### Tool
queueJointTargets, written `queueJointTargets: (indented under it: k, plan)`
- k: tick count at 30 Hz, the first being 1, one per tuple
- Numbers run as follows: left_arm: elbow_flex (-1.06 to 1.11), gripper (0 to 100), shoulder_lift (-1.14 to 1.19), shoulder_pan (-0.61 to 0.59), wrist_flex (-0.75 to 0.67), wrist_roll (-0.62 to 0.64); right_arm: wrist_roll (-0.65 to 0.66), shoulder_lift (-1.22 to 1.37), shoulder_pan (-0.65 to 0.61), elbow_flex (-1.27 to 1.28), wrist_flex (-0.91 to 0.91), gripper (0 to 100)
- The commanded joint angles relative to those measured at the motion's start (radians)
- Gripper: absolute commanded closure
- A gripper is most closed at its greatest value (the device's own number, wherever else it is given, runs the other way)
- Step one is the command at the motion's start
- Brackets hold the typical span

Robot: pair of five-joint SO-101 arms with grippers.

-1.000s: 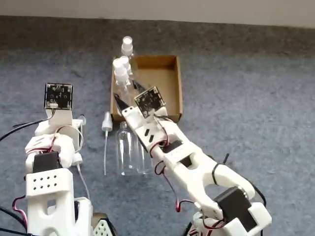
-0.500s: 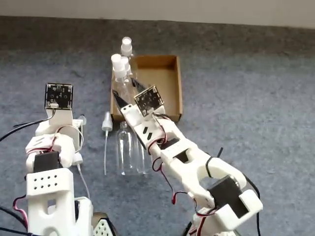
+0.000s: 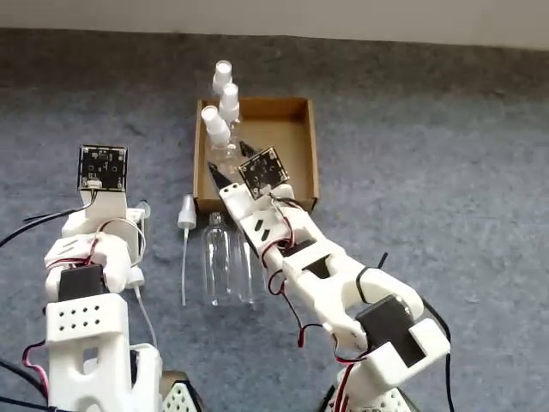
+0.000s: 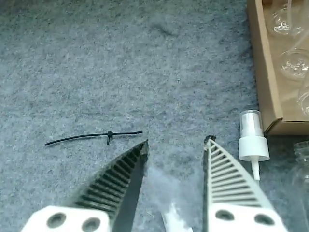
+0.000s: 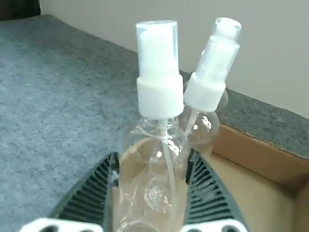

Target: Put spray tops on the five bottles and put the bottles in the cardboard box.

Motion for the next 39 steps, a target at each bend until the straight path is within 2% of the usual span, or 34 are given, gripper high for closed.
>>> queueJointTargets:
  k: [1, 6, 10, 23, 31, 39]
  plan:
    - [-0.004, 82, 0.002, 0.019, -0.02, 0.009, 0.003, -0.01, 0.007, -0.045, -0.015, 99.5]
    - [-0.004, 82, 0.002, 0.019, -0.02, 0.009, -0.003, -0.01, -0.005, -0.045, -0.015, 99.5]
    - [-0.004, 82, 0.002, 0.021, -0.02, 0.009, -0.078, -0.015, -0.022, -0.044, -0.015, 99.5]
    - [-0.004, 82, 0.002, 0.021, -0.02, 0.009, -0.084, -0.012, -0.027, -0.044, -0.015, 99.5]
    - [-0.004, 82, 0.002, 0.041, -0.02, 0.009, -0.137, -0.01, -0.027, -0.044, -0.016, 99.5]
    - [-0.004, 82, 0.002, 0.041, -0.02, 0.009, -0.132, -0.008, -0.031, 0.018, -0.11, 99.5]
